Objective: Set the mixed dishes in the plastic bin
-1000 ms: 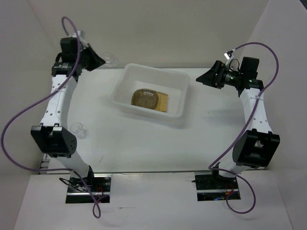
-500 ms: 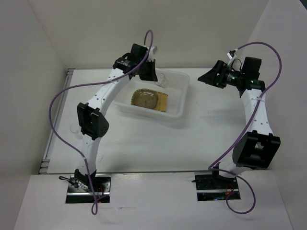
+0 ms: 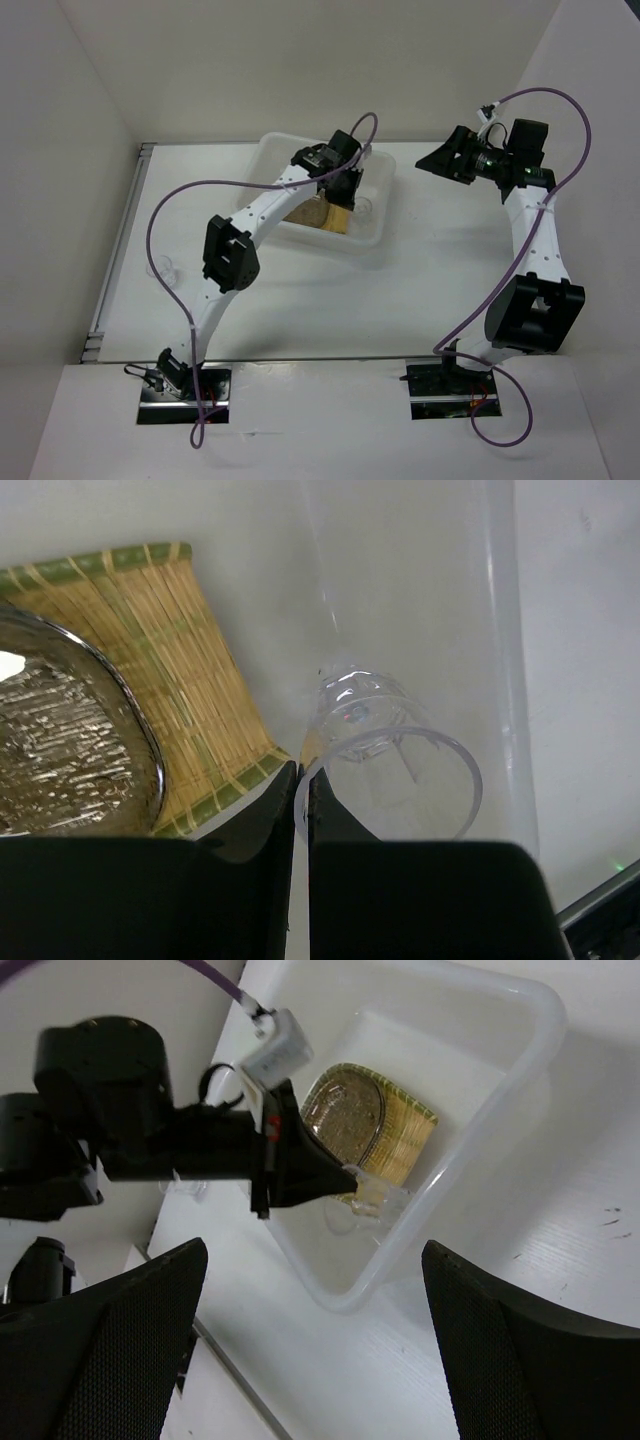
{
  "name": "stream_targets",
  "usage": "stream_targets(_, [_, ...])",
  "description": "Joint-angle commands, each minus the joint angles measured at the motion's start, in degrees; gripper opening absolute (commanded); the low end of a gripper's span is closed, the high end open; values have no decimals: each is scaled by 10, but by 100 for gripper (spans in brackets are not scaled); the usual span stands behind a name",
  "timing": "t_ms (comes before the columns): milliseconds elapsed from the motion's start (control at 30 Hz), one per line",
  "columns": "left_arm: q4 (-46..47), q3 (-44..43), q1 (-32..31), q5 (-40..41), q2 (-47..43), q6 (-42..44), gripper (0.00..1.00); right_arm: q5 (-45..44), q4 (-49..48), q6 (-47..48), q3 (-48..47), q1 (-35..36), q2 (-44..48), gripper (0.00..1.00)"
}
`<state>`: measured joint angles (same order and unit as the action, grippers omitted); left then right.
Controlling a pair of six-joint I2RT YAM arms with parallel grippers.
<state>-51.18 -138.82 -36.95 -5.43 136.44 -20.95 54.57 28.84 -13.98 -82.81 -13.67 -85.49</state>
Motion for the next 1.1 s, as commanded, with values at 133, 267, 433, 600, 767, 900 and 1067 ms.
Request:
stream_targets(133, [-25,-33,-26,34,25,1,13,4,-1,10,-9,-7,28,92])
stream_targets(267, [-37,-27,-32,40,41,-5,13,9,-1,10,-3,-13,28,92])
stream_targets(433, [-37,-27,-38,46,46,-10,22,9,-1,10,-3,-13,28,92])
stream_targets(600, [-37,-27,-38,46,51,-10,31,14,-1,10,2,-13,28,92])
stream_targets(767, [-51,-52,-38,77,45,-10,35,19,-1,10,2,-13,28,92])
stream_targets(900, [-84,-110,-22,143,2,-16,43,25,-1,10,7,-13,28,92])
stream_targets(1067, [-116,-242,5,211,-59,-29,47,25,-6,4,7,-13,23,92])
